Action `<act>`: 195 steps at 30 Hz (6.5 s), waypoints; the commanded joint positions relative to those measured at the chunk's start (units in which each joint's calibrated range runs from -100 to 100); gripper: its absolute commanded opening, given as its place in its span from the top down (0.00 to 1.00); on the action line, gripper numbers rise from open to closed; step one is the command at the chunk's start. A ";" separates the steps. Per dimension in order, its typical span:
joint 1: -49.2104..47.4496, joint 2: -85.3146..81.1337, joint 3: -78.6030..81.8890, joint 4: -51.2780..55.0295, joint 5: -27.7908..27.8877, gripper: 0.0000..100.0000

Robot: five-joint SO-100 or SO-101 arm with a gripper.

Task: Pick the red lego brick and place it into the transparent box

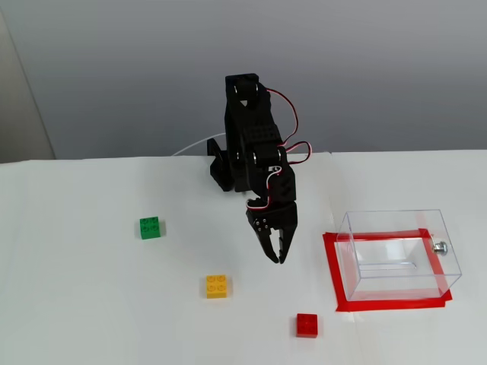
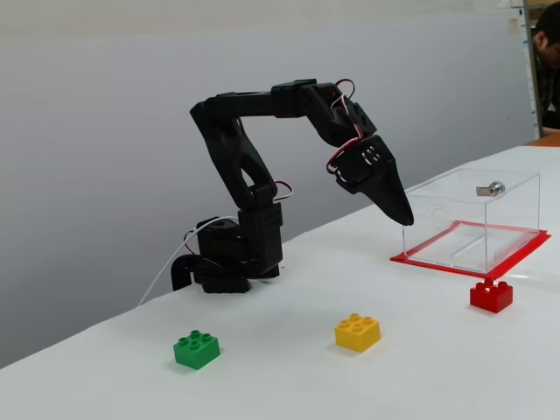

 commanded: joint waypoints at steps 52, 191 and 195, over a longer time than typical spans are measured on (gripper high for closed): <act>-10.41 34.71 -24.67 -10.22 -4.70 0.70; -12.48 53.97 -39.13 -13.27 -4.70 0.81; -12.48 53.97 -39.04 -13.27 -4.70 0.81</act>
